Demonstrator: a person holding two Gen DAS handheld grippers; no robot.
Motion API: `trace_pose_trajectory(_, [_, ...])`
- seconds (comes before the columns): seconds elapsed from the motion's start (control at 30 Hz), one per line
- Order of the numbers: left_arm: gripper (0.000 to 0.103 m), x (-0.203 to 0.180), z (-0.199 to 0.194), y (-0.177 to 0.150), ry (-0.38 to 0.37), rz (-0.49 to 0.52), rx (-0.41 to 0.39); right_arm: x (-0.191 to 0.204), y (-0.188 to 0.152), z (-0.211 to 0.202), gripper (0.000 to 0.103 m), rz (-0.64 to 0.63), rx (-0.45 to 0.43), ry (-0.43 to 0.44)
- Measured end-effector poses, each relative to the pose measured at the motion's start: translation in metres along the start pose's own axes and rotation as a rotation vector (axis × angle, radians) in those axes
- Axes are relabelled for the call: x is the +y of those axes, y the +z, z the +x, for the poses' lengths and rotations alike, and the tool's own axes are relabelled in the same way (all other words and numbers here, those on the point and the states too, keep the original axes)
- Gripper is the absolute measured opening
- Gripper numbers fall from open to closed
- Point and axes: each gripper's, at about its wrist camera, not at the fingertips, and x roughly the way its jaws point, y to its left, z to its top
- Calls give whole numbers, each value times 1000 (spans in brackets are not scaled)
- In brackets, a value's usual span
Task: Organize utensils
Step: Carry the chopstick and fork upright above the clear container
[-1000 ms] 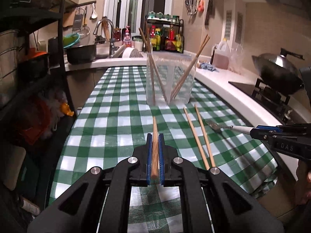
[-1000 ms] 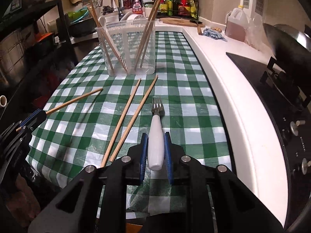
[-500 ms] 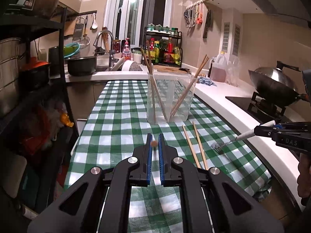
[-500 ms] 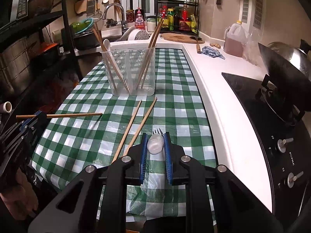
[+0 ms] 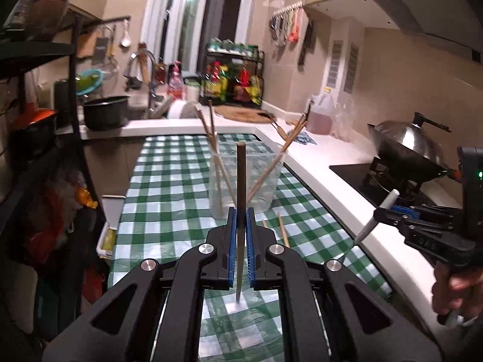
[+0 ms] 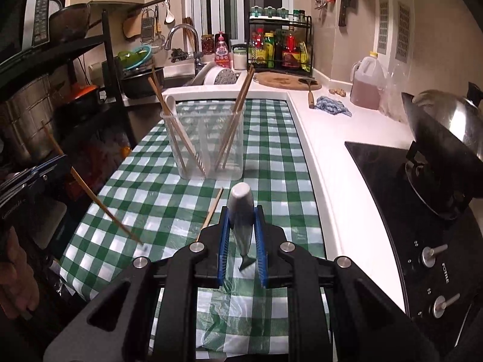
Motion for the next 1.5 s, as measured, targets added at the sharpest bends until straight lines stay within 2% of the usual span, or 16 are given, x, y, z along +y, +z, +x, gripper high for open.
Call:
trace_pose_trajectory(0.13, [6, 4, 6, 18, -27, -25, 64, 2, 12, -4, 16, 6, -14, 23])
trace_pose_trajectory(0.3, [6, 9, 12, 29, -34, -53, 106, 9, 31, -9, 16, -6, -34, 52])
trace_pose_trajectory(0.5, [6, 13, 18, 46, -25, -52, 117, 10, 55, -9, 16, -12, -41, 75])
trace_pose_trajectory(0.67, [6, 23, 26, 72, -24, -59, 114, 8, 82, -5, 16, 0, -58, 106])
trace_pose_trajectory(0.87, [6, 25, 29, 116, -27, -50, 68, 12, 123, -2, 15, -18, -102, 129])
trace_pose_trajectory(1.03, [6, 24, 31, 166, -35, -42, -14, 20, 167, -7, 15, -37, -175, 143])
trace_pose_trajectory(1.17, [6, 26, 42, 192, -29, -51, -88, 17, 200, -2, 15, 5, -232, 163])
trace_pose_trajectory(1.3, [6, 28, 70, 194, -30, -58, -93, 16, 217, 16, 15, 31, -268, 141])
trace_pose_trajectory(1.5, [6, 32, 113, 175, -36, -50, -39, 15, 218, 67, 15, 56, -233, 128])
